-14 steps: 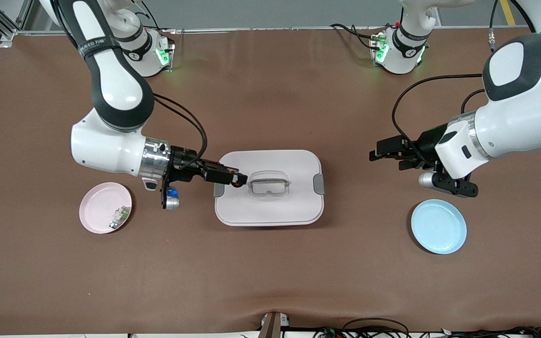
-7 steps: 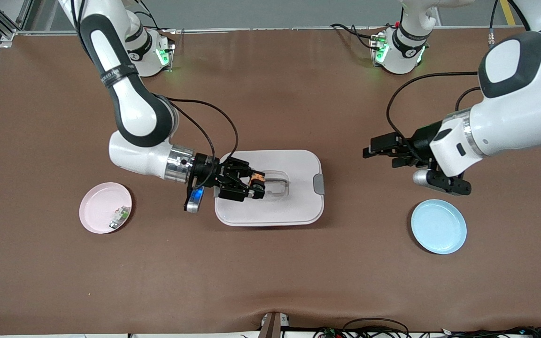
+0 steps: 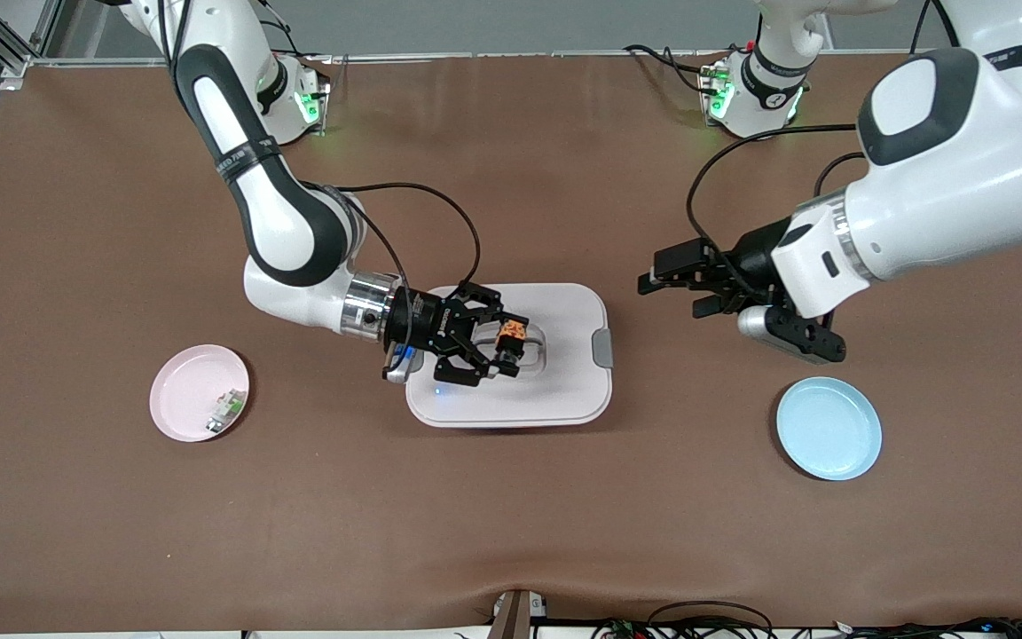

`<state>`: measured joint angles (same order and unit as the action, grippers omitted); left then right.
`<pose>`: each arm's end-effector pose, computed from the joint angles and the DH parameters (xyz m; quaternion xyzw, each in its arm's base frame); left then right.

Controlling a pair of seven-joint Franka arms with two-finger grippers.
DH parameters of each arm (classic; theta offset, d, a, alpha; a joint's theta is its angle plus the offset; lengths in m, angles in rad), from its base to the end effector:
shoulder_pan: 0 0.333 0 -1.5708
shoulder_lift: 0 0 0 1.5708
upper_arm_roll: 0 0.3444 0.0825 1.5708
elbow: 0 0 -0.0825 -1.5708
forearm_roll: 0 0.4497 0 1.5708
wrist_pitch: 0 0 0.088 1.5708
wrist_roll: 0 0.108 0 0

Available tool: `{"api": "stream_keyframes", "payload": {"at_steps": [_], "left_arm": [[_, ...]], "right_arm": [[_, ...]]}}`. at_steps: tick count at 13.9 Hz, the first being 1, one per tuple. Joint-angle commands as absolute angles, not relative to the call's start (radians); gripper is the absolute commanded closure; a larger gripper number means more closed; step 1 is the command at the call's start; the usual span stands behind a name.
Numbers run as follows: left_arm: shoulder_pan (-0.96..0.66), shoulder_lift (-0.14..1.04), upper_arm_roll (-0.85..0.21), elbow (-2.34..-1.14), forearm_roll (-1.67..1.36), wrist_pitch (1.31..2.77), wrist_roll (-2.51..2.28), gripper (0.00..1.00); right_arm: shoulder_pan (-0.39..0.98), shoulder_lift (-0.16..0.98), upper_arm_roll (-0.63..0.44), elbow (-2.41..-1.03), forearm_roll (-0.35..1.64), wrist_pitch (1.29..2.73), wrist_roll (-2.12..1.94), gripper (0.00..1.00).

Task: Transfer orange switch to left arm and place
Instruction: 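Carry the switch over the box with the right gripper toward the left gripper, then grasp the switch with the left gripper above the white box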

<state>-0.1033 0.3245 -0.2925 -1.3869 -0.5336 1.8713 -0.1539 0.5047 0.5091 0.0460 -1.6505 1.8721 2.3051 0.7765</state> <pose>0.6875 -0.2933 0.5820 0.9488 -0.0482 -0.0020 0.3121 0.6547 0.4202 0.3419 -0.5231 0.5592 0.3642 0.5301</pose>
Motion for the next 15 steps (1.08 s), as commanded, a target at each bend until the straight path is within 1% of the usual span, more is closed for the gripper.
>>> {"api": "stream_keyframes", "payload": {"at_steps": [1,2,3,5,6,9,15], "left_arm": [[-0.146,0.363,-0.295,-1.379,-0.535,1.951,-0.172,0.0],[-0.162,0.377,-0.295,-1.379,-0.531,1.979,-0.172,0.0],[-0.184,0.385,-0.291,-1.379,-0.525,2.003,-0.172,0.04],[-0.233,0.406,-0.29,-1.379,-0.468,2.032,-0.176,0.16],[-0.245,0.419,-0.29,-1.378,-0.428,2.034,-0.204,0.18],[-0.271,0.423,-0.291,-1.376,-0.359,2.034,-0.264,0.22],[-0.256,0.396,-0.293,-1.376,-0.354,2.025,-0.258,0.22]], "right_arm": [[0.514,0.485,0.069,-1.658,1.901,2.362,0.866,0.83],[0.515,0.468,0.083,-1.667,1.898,2.388,0.88,0.83],[0.514,0.447,0.097,-1.681,1.891,2.413,0.888,0.83],[0.517,0.414,0.098,-1.683,1.872,2.428,0.955,0.83],[0.517,0.396,0.098,-1.683,1.847,2.434,0.998,0.83],[0.518,0.359,0.101,-1.68,1.772,2.439,1.101,0.83],[0.531,0.359,0.106,-1.68,1.749,2.465,1.103,0.83]]}}
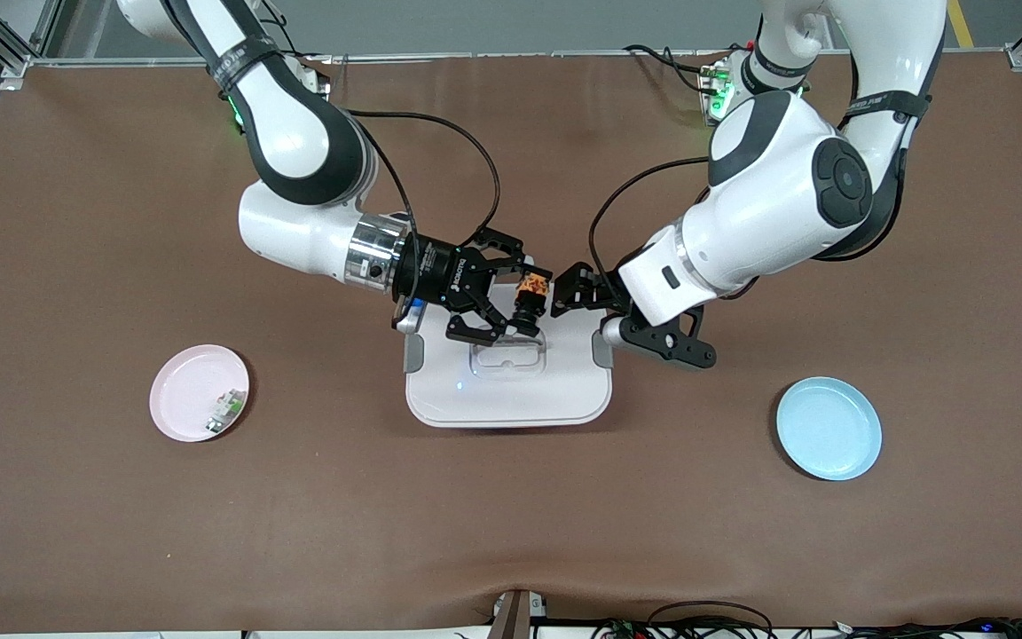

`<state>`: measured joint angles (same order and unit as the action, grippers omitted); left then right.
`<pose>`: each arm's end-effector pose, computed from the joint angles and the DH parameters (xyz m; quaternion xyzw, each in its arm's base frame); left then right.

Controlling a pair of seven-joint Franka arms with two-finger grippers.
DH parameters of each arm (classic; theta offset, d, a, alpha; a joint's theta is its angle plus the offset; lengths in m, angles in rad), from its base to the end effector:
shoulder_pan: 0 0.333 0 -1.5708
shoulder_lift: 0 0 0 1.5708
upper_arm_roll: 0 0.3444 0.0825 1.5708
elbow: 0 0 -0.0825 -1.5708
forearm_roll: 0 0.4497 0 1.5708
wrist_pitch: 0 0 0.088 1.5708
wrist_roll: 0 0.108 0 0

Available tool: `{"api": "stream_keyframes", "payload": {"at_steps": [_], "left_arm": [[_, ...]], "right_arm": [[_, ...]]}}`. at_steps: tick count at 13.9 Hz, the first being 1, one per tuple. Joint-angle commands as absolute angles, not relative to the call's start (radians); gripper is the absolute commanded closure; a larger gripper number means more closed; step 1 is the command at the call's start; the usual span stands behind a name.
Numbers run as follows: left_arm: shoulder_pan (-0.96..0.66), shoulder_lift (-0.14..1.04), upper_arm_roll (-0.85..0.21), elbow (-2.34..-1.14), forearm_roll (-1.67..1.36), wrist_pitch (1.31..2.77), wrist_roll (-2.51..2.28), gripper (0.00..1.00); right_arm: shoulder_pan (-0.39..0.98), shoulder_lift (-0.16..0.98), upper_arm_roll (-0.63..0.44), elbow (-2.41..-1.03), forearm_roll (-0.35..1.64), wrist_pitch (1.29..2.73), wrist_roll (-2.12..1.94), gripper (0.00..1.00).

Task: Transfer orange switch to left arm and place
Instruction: 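Grasp the switch with the left gripper above the white box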

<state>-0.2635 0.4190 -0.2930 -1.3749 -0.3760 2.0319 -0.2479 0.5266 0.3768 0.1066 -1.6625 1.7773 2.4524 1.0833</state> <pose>0.6740 -0.3950 0.5283 0.9624 -0.0686 0.0227 0.2619 0.6228 0.4462 0.4321 -0.4788 0.6115 0.3874 0.4968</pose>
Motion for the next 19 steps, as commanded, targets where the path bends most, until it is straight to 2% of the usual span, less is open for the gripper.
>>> {"api": "stream_keyframes", "payload": {"at_steps": [1,9,19], "left_arm": [[-0.253,0.391,-0.291,-1.376,-0.353,2.02,-0.256,0.22],[-0.304,0.367,-0.296,-1.373,-0.301,2.017,-0.351,0.24],[-0.342,0.377,-0.296,-1.371,-0.295,2.023,-0.377,0.27]], "right_arm": [[0.531,0.362,0.106,-1.681,1.715,2.467,1.104,0.83],[0.574,0.376,0.104,-1.651,1.7,2.533,1.106,0.83],[0.574,0.383,0.106,-1.638,1.695,2.533,1.104,0.83]]}}
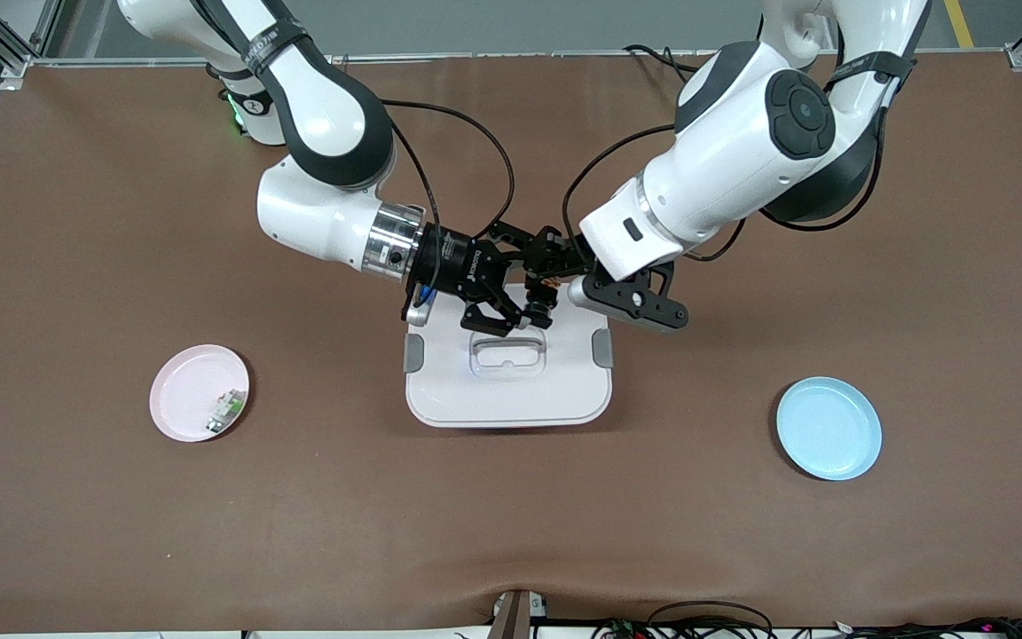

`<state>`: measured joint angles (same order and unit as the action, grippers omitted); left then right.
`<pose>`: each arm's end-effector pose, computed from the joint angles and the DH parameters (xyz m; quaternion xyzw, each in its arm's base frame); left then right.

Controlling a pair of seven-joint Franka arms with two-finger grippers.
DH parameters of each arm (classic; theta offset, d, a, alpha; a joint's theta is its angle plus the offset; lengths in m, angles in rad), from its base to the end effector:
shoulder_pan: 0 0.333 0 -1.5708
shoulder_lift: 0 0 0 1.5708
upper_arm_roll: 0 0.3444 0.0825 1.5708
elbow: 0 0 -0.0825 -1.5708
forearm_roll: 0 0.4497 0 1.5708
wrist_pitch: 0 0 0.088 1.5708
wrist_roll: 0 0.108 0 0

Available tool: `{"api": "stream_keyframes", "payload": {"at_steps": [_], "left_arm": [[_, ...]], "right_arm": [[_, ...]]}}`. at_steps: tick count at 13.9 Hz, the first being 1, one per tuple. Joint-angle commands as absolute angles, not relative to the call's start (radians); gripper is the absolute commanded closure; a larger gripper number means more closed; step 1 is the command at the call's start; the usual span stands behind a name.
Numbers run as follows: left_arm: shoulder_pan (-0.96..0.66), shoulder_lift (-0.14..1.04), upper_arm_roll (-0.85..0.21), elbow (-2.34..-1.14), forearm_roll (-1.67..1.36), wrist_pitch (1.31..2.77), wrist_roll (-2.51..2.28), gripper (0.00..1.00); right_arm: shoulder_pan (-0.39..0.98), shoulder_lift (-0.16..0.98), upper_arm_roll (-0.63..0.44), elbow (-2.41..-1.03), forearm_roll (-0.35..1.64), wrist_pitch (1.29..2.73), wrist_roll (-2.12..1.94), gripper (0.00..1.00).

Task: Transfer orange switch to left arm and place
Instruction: 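Grasp the switch with the left gripper above the white box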

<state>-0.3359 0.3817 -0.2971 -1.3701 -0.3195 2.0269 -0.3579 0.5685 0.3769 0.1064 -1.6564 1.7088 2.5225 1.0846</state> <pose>0.6362 -0.4396 0.5574 0.9665 -0.0670 0.0284 0.2462 0.6099 0.4643 0.4340 -0.5101 0.6113 0.3543 0.4905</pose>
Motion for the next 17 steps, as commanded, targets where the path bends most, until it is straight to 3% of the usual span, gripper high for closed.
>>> {"api": "stream_keyframes", "payload": {"at_steps": [1,10,12,17], "left_arm": [[-0.344,0.379,-0.296,-1.371,-0.295,2.026,-0.377,0.27],[-0.357,0.391,-0.296,-1.371,-0.296,2.034,-0.379,0.33],[-0.357,0.391,-0.296,-1.371,-0.296,2.036,-0.379,0.41],[-0.357,0.388,-0.296,-1.37,-0.298,2.036,-0.38,0.77]], "right_arm": [[0.574,0.383,0.106,-1.635,1.695,2.533,1.104,0.82],[0.574,0.383,0.106,-1.635,1.695,2.533,1.103,0.82],[0.574,0.383,0.106,-1.635,1.695,2.533,1.103,0.82],[0.574,0.383,0.106,-1.635,1.695,2.533,1.103,0.82]]}}
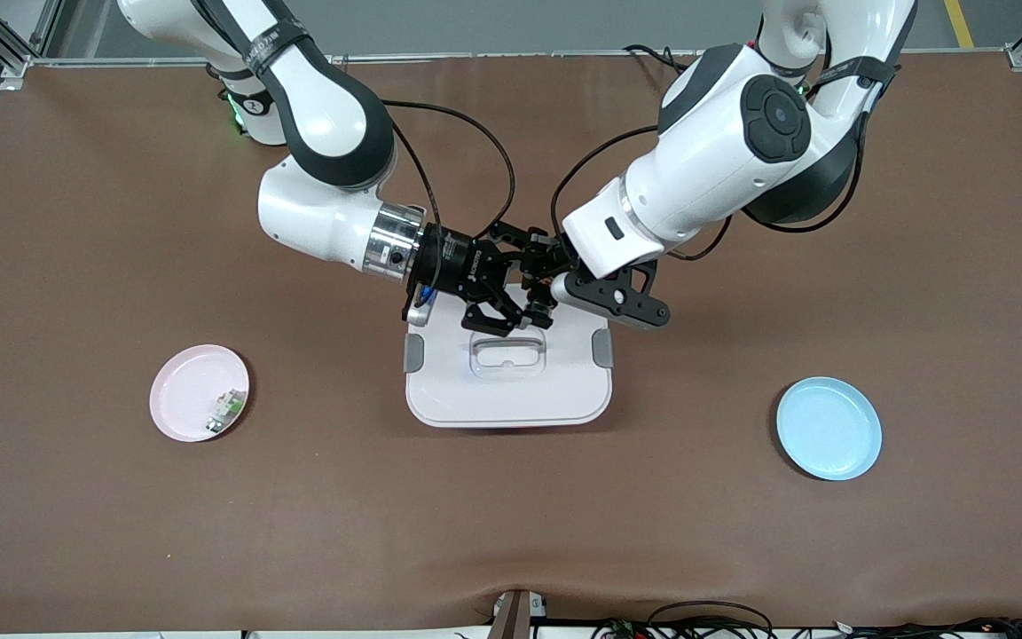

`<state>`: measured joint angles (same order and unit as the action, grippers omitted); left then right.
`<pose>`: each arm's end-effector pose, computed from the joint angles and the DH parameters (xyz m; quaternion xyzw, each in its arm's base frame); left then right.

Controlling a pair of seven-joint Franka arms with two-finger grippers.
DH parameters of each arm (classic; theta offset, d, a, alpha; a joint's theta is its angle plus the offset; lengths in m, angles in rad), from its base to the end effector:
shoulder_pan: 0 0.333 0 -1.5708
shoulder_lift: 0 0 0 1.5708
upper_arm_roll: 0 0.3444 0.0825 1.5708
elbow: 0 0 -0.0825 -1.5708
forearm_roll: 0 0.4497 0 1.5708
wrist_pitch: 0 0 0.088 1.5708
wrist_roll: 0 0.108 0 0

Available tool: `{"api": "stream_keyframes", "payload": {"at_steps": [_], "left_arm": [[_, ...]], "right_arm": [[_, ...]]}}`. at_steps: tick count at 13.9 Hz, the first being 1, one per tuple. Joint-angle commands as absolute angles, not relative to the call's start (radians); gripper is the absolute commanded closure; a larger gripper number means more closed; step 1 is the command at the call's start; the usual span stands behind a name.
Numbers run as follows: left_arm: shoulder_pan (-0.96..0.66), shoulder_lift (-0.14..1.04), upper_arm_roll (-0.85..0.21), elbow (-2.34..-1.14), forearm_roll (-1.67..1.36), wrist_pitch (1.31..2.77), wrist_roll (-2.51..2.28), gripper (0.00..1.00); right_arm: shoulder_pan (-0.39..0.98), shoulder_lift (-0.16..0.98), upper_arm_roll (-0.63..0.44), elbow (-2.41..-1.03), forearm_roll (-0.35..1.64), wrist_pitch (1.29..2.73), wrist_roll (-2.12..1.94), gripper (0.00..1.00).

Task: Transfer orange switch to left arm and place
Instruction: 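Grasp the switch with the left gripper above the white box, then open the right gripper while the left gripper carries the switch away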

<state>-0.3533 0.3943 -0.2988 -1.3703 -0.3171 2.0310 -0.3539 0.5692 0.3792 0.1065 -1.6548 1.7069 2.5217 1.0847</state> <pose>0.6308 -0.4524 0.5484 0.9663 -0.0766 0.0228 0.2449 0.6099 0.4652 0.4331 -0.5111 0.6109 0.3544 0.4899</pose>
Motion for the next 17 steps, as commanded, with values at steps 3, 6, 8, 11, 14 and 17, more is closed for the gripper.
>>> {"api": "stream_keyframes", "payload": {"at_steps": [3,6,8,11,14,17], "left_arm": [[-0.357,0.388,-0.296,-1.37,-0.298,2.036,-0.38,0.98],[-0.357,0.387,-0.296,-1.37,-0.298,2.034,-0.38,1.0],[-0.357,0.385,-0.296,-1.371,-0.296,2.034,-0.379,1.0],[-0.354,0.384,-0.295,-1.371,-0.296,2.034,-0.377,1.0],[-0.345,0.377,-0.288,-1.371,-0.296,2.026,-0.374,1.0],[-0.336,0.374,-0.285,-1.371,-0.258,2.019,-0.371,1.0]], "right_arm": [[0.574,0.383,0.106,-1.635,1.695,2.533,1.103,0.77],[0.574,0.383,0.106,-1.635,1.695,2.531,1.101,0.49],[0.574,0.383,0.106,-1.635,1.695,2.531,1.1,0.23],[0.574,0.382,0.106,-1.635,1.695,2.531,1.1,0.0],[0.572,0.382,0.106,-1.635,1.695,2.531,1.098,0.0],[0.568,0.382,0.104,-1.637,1.694,2.531,1.094,0.0]]}}
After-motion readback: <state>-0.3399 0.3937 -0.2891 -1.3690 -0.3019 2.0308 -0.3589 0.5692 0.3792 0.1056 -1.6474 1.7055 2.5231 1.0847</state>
